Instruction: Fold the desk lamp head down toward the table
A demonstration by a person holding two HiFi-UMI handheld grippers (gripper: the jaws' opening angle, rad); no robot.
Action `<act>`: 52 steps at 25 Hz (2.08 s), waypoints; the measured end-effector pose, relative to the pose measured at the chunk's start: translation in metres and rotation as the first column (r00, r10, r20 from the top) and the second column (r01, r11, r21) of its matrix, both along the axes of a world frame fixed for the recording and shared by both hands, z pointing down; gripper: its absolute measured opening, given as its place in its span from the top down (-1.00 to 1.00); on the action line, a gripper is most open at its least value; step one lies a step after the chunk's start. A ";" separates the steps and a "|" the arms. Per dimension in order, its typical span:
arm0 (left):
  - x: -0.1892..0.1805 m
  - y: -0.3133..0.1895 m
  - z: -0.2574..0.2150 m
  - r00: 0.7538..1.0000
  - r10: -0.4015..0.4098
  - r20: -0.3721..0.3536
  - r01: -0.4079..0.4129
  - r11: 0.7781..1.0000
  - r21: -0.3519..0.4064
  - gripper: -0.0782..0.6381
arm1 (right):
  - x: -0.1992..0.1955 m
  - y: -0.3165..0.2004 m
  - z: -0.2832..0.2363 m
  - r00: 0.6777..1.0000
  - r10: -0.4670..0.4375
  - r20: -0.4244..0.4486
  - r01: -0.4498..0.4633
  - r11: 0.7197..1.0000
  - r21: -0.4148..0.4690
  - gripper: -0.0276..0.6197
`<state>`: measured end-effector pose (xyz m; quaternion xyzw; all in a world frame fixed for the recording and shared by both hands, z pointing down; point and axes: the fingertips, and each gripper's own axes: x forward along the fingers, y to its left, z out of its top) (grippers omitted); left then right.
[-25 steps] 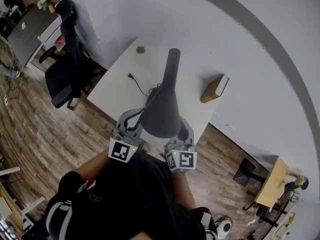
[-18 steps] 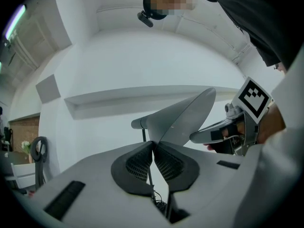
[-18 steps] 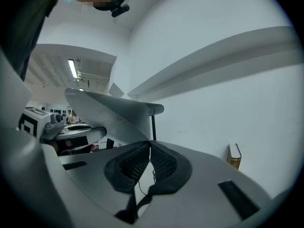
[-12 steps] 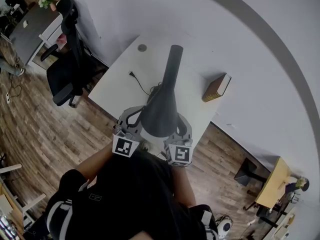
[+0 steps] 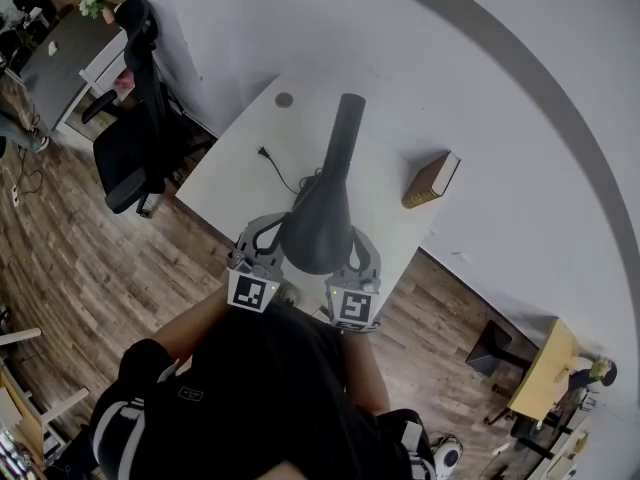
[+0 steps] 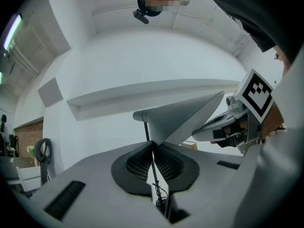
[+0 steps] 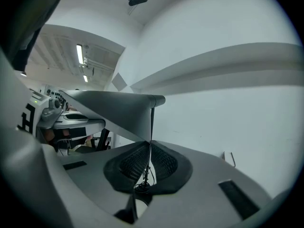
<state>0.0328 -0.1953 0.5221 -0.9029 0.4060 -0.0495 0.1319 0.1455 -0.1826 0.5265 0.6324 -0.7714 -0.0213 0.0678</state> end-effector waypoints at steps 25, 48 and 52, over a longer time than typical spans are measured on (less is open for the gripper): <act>-0.001 0.001 -0.002 1.000 0.009 -0.005 -0.009 1.000 0.015 0.69 | -0.027 0.049 -0.031 0.801 -0.092 -0.591 0.132 0.991 0.025 0.46; -0.012 0.039 0.001 0.969 0.191 0.158 -0.200 0.979 0.042 0.30 | -0.028 0.045 -0.031 0.802 -0.082 -0.592 0.129 0.991 0.037 0.66; -0.007 0.053 -0.015 0.930 0.208 0.303 -0.261 0.954 0.146 0.24 | -0.028 0.046 -0.032 0.800 -0.084 -0.594 0.132 0.990 0.038 0.65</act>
